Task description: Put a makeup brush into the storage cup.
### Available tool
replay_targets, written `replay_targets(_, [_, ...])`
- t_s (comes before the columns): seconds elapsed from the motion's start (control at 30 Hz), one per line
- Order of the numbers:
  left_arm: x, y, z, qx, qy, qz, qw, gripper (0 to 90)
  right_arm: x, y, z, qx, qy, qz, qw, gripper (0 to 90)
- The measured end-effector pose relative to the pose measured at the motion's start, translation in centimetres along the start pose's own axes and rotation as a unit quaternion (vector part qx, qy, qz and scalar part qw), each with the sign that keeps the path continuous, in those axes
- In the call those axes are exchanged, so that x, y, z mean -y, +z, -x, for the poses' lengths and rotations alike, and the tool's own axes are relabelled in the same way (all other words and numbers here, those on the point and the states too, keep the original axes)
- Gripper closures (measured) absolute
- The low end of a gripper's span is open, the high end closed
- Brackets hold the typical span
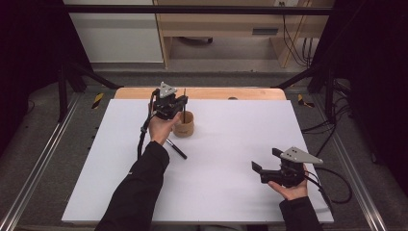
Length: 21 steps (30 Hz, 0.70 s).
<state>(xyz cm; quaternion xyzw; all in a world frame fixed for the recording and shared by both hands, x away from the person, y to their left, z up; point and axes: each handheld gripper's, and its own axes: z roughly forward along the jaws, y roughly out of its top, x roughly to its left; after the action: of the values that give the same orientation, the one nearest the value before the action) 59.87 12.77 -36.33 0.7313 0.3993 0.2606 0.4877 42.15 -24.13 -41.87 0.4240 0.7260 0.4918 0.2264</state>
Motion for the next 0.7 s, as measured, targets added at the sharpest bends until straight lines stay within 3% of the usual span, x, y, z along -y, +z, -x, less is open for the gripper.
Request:
replay_targets(0.4, [1.2,0.9,-0.2,-0.006,-0.007,-0.030,0.9995,85.3,0.0,0.0,0.0,-0.002,-0.001,-0.003,1.0000,7.6])
replay_targets(0.7, [2.1,1.3,-0.1,-0.010,-0.012,-0.039,0.9991,85.2,0.1,0.0,-0.1,-0.001,0.000,-0.004,1.0000,7.6])
